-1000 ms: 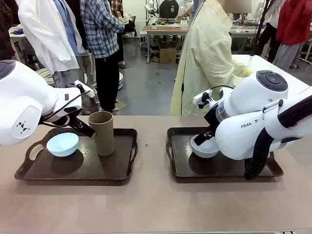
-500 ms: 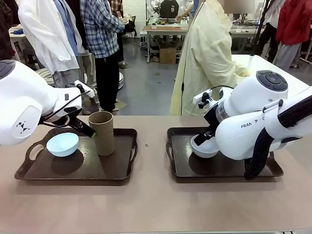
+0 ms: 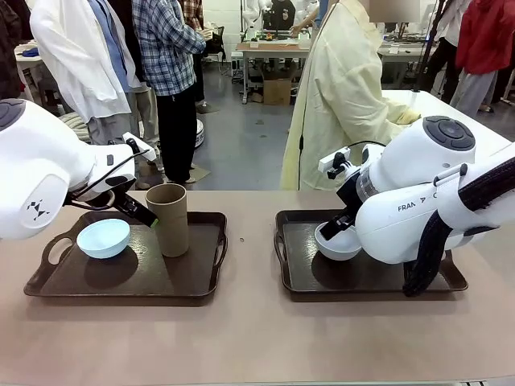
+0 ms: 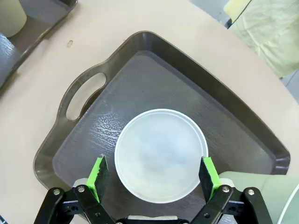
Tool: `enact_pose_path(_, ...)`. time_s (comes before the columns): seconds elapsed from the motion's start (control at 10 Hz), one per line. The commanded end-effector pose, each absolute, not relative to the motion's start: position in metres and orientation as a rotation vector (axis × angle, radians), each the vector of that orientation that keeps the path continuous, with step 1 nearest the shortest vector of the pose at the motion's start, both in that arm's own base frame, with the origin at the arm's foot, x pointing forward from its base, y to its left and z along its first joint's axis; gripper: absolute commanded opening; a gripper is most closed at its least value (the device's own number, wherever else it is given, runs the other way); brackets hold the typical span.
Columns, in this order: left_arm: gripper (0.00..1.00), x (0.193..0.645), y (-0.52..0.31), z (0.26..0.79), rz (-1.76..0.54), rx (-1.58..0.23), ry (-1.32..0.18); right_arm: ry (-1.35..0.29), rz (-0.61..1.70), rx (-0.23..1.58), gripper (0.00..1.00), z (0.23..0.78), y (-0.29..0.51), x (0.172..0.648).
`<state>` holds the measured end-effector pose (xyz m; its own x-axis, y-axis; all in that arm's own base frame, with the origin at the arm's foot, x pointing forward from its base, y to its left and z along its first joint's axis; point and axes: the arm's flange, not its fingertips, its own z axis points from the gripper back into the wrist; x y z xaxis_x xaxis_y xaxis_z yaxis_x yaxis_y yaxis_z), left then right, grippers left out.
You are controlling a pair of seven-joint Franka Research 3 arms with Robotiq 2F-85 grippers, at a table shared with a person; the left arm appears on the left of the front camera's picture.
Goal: Set up a tray with a mat and arrange the tableware.
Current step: Pick up the Picnic Bowl and Reusable plastic cup from the Handle tray in front of the human's position and hold them in the air.
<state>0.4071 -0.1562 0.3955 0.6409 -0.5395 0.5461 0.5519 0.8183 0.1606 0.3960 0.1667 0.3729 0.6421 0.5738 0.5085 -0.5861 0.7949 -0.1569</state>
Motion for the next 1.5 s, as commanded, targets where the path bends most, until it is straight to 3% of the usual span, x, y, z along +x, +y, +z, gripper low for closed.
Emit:
enact_pose_path(0.0, 1.0, 0.407, -0.156, 0.397, -0.622, -0.022, -0.618, -0.571, 0.661, 0.023, 1.0, 0.373, 0.167, 0.396)
enact_pose_path(0.3, 1.0, 0.407, -0.156, 0.396, -0.622, -0.022, -0.615, -0.571, 0.661, 0.023, 1.0, 0.373, 0.167, 0.396)
enact_pose_path(0.6, 1.0, 0.367, -0.144, 0.438, -0.478, 0.104, -0.528, -0.424, 0.498, -0.022, 1.0, 0.415, 0.159, 0.349)
enact_pose_path(0.8, 1.0, 0.327, -0.135, 0.459, -0.506, 0.064, -0.373, -0.284, 0.395, -0.069, 1.0, 0.434, 0.145, 0.303)
enact_pose_path(1.1, 1.0, 0.285, -0.12, 0.483, -0.524, -0.083, -0.283, -0.24, 0.33, -0.108, 1.0, 0.444, 0.12, 0.24)
enact_pose_path(1.4, 1.0, 0.278, -0.098, 0.492, -0.447, -0.09, -0.293, -0.271, 0.332, -0.016, 1.0, 0.439, 0.085, 0.236)
